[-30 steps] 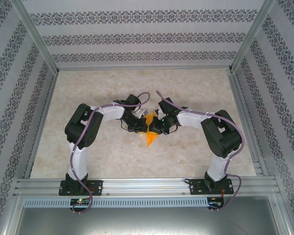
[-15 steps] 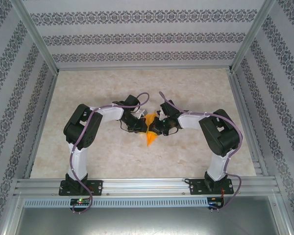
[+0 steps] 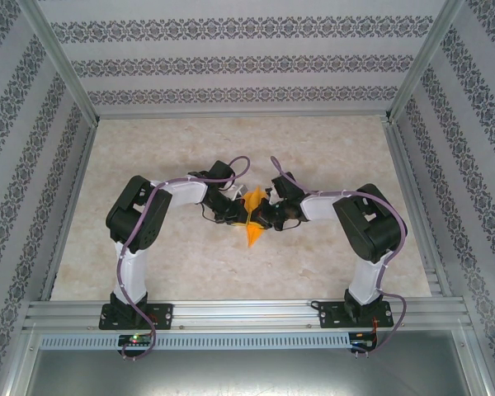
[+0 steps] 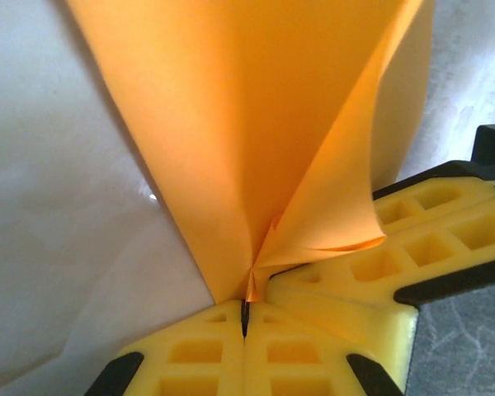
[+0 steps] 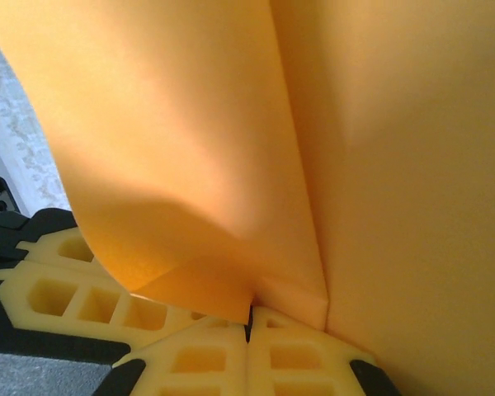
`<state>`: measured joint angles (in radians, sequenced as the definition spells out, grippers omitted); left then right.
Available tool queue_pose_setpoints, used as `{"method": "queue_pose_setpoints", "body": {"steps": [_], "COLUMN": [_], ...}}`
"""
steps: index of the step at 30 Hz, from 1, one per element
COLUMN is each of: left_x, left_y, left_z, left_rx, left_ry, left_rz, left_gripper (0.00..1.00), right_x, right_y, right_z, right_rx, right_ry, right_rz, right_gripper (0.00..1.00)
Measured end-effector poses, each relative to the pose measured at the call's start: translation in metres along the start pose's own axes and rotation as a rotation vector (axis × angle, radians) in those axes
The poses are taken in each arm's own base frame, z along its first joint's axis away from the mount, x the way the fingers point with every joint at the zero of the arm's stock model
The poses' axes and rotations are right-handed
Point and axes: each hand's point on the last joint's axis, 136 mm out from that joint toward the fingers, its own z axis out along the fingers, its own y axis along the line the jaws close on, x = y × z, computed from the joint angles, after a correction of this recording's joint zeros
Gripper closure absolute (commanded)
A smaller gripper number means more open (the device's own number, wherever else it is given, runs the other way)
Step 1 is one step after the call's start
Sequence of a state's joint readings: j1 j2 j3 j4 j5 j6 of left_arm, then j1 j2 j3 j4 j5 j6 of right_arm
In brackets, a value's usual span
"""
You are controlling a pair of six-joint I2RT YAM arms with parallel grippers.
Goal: Fold a paper plane with a square sheet of paper (pick it up from the middle)
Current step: Fourth fold the wing at the center of the table.
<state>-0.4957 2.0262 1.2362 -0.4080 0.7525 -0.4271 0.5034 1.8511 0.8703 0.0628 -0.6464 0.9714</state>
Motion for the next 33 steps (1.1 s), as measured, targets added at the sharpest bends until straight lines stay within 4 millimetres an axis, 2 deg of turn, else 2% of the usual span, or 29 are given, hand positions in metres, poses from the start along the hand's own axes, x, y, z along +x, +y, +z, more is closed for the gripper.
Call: {"method": "queue_pose_setpoints", "body": {"steps": [18, 33], "left_x": [-0.0002, -0.0006], "left_y": [0.0000, 0.0005], "left_z": [-0.0001, -0.0020], "left_rx": [0.002, 0.013], "left_ry": [-0.003, -0.015], "left_rz": [-0.003, -0.031], "left_gripper": [0.93, 0.91], "right_x": [-0.0031, -0.0034], "right_y": [0.0006, 0.0015], "right_z": [0.0011, 0.0014], "right_rx": [-0.081, -0.084], "right_ry": [-0.017, -0.019], "right_rz": [0.044, 0.016], "right_gripper": [0.98, 0.87]}}
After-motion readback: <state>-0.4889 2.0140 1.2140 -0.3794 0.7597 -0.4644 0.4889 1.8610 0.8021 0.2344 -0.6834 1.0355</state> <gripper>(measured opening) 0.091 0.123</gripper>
